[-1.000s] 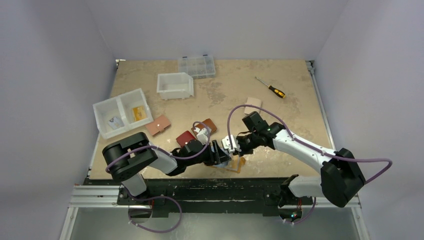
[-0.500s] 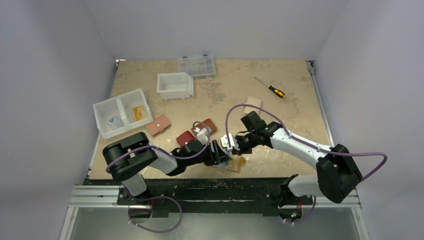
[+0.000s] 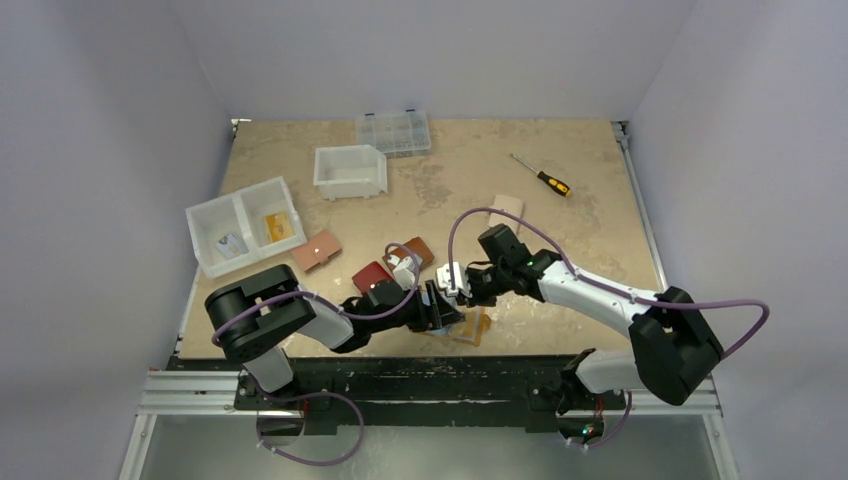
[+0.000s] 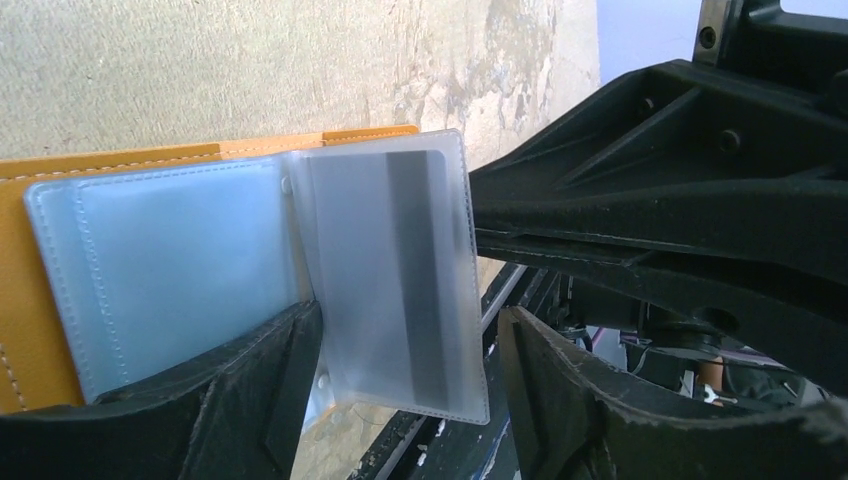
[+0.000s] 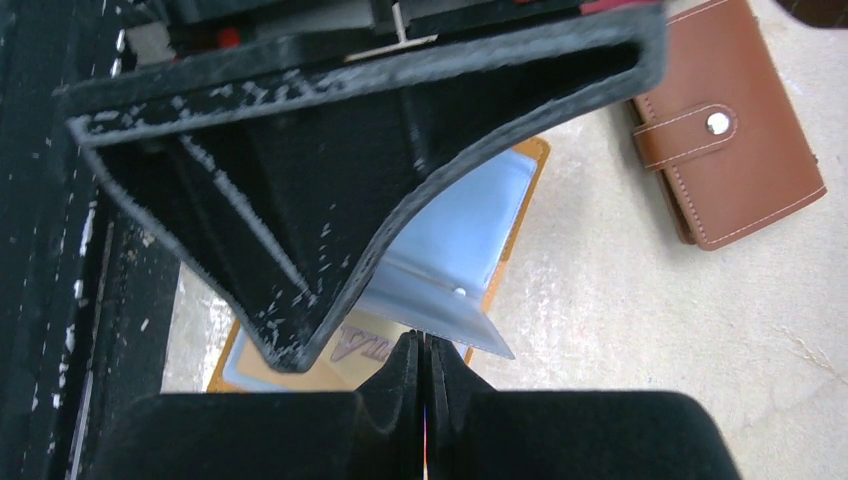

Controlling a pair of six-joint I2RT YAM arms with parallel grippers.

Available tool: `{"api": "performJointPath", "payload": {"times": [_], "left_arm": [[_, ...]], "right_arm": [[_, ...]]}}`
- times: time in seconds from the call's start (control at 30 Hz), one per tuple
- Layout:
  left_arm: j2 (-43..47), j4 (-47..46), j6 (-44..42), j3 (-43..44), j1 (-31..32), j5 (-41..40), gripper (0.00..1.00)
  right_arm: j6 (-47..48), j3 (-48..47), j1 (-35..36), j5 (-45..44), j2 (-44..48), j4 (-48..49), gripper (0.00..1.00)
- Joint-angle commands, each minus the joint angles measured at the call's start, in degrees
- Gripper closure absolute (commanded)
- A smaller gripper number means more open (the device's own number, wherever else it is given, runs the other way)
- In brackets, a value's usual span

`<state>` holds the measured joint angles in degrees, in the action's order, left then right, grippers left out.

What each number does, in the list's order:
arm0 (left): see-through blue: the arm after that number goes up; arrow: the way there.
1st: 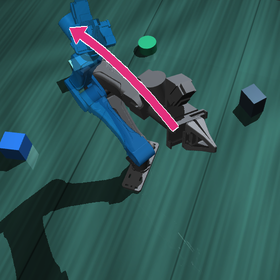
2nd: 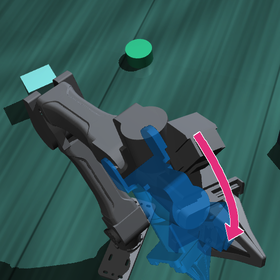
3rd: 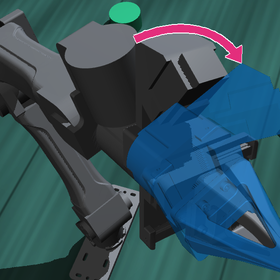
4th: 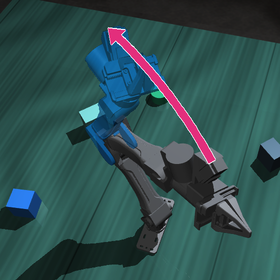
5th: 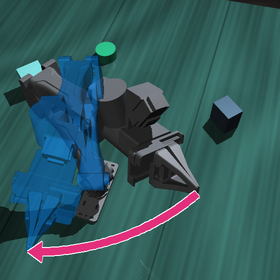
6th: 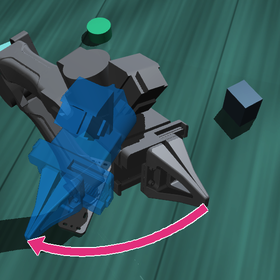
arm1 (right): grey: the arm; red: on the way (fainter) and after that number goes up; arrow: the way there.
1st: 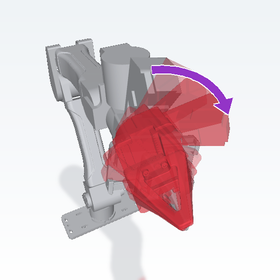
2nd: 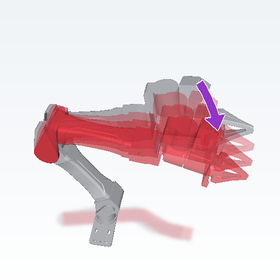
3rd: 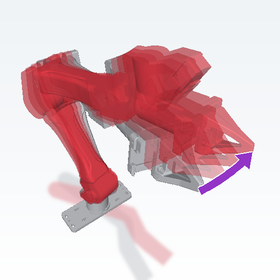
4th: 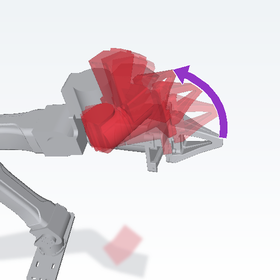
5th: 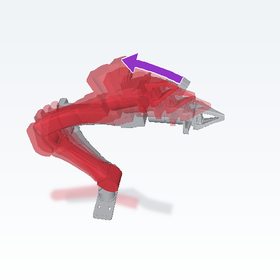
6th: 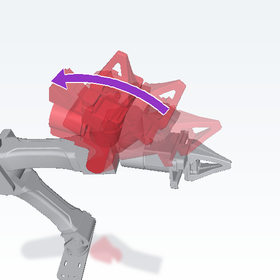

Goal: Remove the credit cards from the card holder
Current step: Remove the credit card from the card holder.

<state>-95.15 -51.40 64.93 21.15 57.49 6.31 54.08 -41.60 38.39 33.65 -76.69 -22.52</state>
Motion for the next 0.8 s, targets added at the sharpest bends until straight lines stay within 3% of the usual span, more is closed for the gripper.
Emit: {"api": "performJointPath", "payload": {"times": [0.0, 0.57, 0.77], "left_arm": [[-0.3, -2.6, -0.9, -1.6, -0.2, 0.8, 0.29], [7.3, 10.7, -3.7, -1.5, -1.9, -4.0, 0.30], [9.1, 12.9, -4.2, -1.5, -2.5, -4.4, 0.40]], "right_arm": [[-6.4, 0.1, 1.6, -1.4, -0.2, 7.0, 1.00], [-10.6, -3.4, 2.4, 0.5, -0.4, 5.3, 1.00], [-10.0, -3.5, 1.1, 2.0, 0.7, 4.1, 1.00]]}}
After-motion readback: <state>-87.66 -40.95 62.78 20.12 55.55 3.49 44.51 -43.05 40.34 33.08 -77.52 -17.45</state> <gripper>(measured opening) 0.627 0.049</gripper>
